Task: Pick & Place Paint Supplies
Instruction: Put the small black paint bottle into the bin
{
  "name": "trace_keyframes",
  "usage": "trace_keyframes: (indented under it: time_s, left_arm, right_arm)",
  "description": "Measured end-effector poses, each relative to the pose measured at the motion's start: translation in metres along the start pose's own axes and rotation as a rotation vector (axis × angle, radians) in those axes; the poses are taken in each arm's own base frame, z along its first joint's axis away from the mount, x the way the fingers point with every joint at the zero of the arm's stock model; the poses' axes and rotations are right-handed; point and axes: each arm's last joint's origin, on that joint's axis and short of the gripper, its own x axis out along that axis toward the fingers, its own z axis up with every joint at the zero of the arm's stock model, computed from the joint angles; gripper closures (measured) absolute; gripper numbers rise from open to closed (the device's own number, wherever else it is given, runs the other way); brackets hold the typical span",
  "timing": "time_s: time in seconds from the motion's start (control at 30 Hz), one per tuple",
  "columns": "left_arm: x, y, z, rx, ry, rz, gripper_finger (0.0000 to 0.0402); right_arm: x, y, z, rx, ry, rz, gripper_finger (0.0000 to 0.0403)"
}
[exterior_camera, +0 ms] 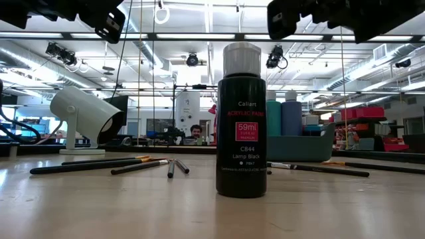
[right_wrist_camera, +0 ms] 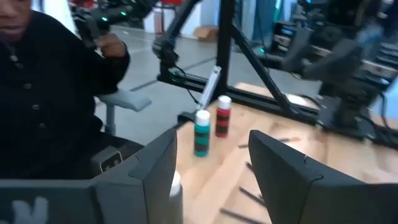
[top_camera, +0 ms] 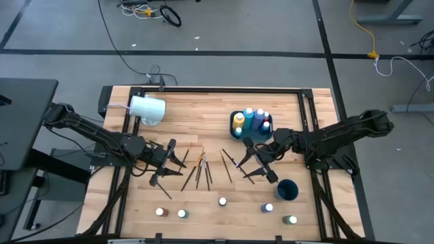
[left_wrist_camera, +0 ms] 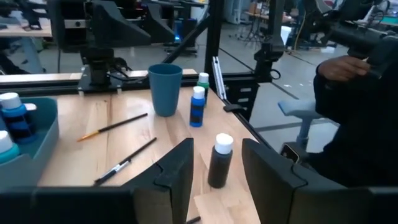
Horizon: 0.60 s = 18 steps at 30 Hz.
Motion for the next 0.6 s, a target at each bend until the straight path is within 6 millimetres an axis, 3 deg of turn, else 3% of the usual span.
trace_keyframes:
  time_s: [0.23, 0.4, 0.6]
  left_arm:
    - [0.000, -0.001, 0.000, 0.000, -0.004, -0.017, 0.0258]
    - [0.000, 0.000, 0.000, 0.000, -0.003, -0.015, 0.0258]
    - [0.000, 0.000, 0.000, -0.006, -0.003, -0.015, 0.0258]
  right_arm:
    - [0.031, -0.002, -0.021, 0.003, -0.004, 0.068, 0.0200]
    - [0.064, -0.004, -0.022, 0.032, 0.021, 0.225, 0.0200]
    - [0.097, -0.004, -0.036, -0.006, 0.127, 0.347, 0.0200]
